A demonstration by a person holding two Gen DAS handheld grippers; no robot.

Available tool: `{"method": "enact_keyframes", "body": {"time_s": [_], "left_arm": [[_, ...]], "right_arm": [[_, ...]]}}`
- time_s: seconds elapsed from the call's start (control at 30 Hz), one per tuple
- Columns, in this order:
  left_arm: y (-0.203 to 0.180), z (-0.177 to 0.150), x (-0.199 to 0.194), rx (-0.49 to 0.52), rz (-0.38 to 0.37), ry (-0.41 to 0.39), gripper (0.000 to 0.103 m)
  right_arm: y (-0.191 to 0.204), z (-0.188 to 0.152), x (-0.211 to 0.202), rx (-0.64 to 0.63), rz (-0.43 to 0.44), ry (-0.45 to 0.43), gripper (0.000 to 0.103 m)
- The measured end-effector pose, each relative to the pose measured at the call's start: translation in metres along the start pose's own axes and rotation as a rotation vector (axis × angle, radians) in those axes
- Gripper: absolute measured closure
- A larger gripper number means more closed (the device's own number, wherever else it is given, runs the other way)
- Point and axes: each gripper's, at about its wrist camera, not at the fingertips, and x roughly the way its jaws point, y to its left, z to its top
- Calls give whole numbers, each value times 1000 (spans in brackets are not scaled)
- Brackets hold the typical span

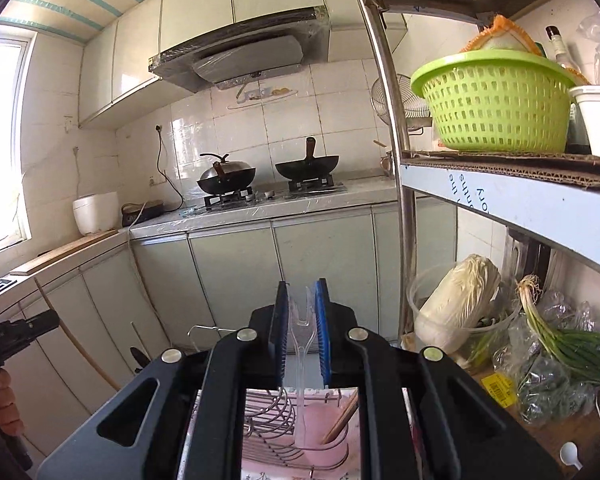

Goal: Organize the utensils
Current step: 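Lift both held utensils upright and carry them above the pink cup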

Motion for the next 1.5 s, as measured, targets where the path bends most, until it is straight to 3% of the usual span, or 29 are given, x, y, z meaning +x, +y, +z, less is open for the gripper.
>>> {"method": "enact_keyframes", "body": {"time_s": [0.43,0.63,1.03,1.5], "left_arm": [[7,8,29,57,119,-39,98],[12,-12,58,98,176,28,98],[29,-63,102,92,206,191,98],[38,-72,105,69,224,194,98]], "right_arm": [[-19,-32,42,12,-34,86,90],[-26,-52,51,30,-34,144,90],[-32,-82,58,63,-37,218,90],[-31,-99,60,71,-46,251,90]]}}
